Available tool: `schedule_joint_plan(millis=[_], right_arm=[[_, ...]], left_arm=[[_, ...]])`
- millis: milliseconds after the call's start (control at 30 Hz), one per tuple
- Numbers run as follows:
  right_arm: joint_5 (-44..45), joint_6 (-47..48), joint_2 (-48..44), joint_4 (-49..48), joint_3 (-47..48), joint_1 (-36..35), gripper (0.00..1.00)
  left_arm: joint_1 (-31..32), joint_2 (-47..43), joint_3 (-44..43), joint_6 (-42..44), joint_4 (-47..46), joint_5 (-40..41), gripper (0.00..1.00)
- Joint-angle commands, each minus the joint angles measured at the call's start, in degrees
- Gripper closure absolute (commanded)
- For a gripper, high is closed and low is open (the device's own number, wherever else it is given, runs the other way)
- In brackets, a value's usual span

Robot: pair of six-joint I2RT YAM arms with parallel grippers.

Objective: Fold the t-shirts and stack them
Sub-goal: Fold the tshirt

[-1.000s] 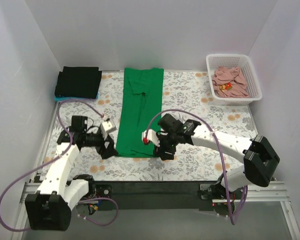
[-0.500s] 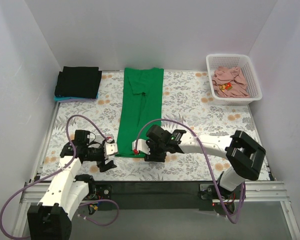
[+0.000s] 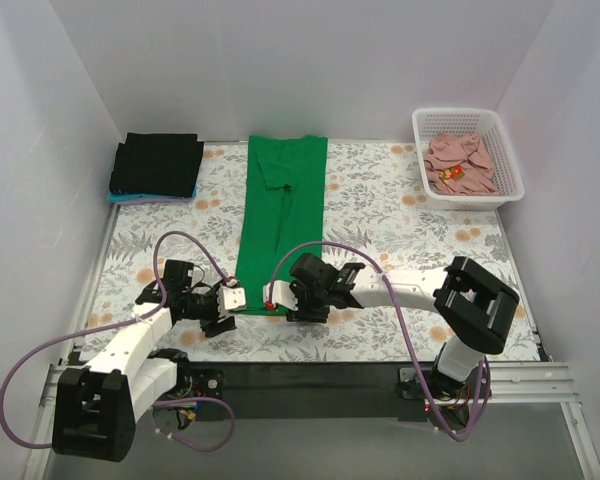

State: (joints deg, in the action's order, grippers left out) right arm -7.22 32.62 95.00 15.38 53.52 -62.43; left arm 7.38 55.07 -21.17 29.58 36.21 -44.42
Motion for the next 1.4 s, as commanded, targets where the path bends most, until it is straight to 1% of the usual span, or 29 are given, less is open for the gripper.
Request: schedule_joint_plan(millis=[0, 67, 133, 167, 200, 267, 300, 367, 400, 467, 533, 600, 667, 700, 733, 800, 833, 867, 967, 1167, 1300, 1367], right_arm=[[1.07, 0.95, 2.82, -0.7, -2.8, -0.41, 0.53], [1.07, 0.78, 2.82, -0.7, -3.59, -0.41, 0.56], [1.59, 0.86, 2.56, -0.7, -4.2, -0.41, 0.65], [1.6, 0.86, 2.56, -0.7, -4.21, -0.41, 0.65], [1.69, 0.86, 2.38, -0.7, -4.38, -0.41, 0.69], [1.86, 0.95, 2.38, -0.7, -4.65, -0.41, 0.74], [1.86, 0.87, 2.56, -0.7, -4.56, -0.41, 0.8], [1.95, 0.69, 2.99, -0.61, -4.21, -0.41, 0.87], [2.12, 0.52, 3.43, -0.35, -4.21, -0.41, 0.93], [2.48, 0.25, 3.79, -0.17, -3.77, -0.41, 0.99], [2.57, 0.07, 3.88, 0.0, -3.6, -0.41, 0.99], [2.48, 0.07, 4.05, 0.18, -3.25, -0.41, 0.99], [2.3, 0.07, 4.23, 1.06, -2.81, -0.41, 0.99], [2.3, -0.01, 4.05, 1.32, -2.54, -0.41, 0.99], [2.21, -0.01, 3.96, 2.02, -2.45, -0.32, 0.99], [1.34, -0.36, 3.18, 2.99, -2.02, -0.32, 0.99], [0.9, -0.71, 2.82, 4.21, -1.58, -0.32, 0.99], [0.46, -1.07, 1.86, 4.66, -1.31, -0.32, 0.99], [-0.86, -2.47, -0.59, 6.24, -0.7, -0.32, 0.99], [-2.0, -3.44, -5.95, 8.97, 0.18, -0.32, 0.99], [-5.07, -3.35, -8.6, 12.03, 0.54, -0.41, 0.99], [-5.87, -3.35, -10.87, 13.36, 0.54, -0.58, 0.99]], left_arm=[[0.97, -0.57, 2.27, -0.4, -6.31, 3.1, 0.4], [1.15, -2.07, 3.15, -2.24, -9.31, 3.64, 0.4], [1.59, -3.38, 3.5, -2.43, -9.84, 3.82, 0.42], [1.68, -3.39, 3.5, -2.34, -9.84, 3.82, 0.42], [1.76, -3.3, 3.33, -2.16, -9.84, 3.99, 0.42], [1.76, -2.86, 2.71, -2.25, -10.01, 3.91, 0.42], [1.85, -1.9, 2.54, -1.99, -10.1, 3.82, 0.42], [2.11, -0.93, 2.1, -1.37, -10.01, 3.99, 0.44], [2.12, 0.2, 2.01, 0.02, -9.67, 3.99, 0.45], [2.29, 1.26, 1.83, 2.13, -8.79, 3.99, 0.48], [2.38, 2.85, 2.1, 5.82, -7.73, 4.87, 0.53], [2.91, 4.95, 2.1, 6.97, -7.81, 6.01, 0.58], [3.34, 7.15, 0.96, 6.02, -8.26, 7.76, 0.67], [3.35, 9.59, 0.43, 5.23, -8.17, 8.38, 0.72], [3.52, 10.75, -0.36, 4.09, -7.91, 9.0, 0.83], [3.52, 12.08, -2.29, 3.12, -7.38, 9.88, 0.91], [3.52, 11.82, -2.73, 2.5, -6.59, 9.54, 0.96], [3.52, 10.34, -3.96, 2.41, -5.8, 7.79, 0.99], [3.61, 5.6, -5.19, 2.23, -2.2, 4.45, 1.0], [3.87, -2.49, -5.99, 6.45, 8.17, 3.38, 1.0], [3.96, -6.28, -6.69, 6.98, 13.96, 2.85, 1.0], [3.96, -7.34, -9.06, 6.11, 16.78, 1.54, 1.0]])
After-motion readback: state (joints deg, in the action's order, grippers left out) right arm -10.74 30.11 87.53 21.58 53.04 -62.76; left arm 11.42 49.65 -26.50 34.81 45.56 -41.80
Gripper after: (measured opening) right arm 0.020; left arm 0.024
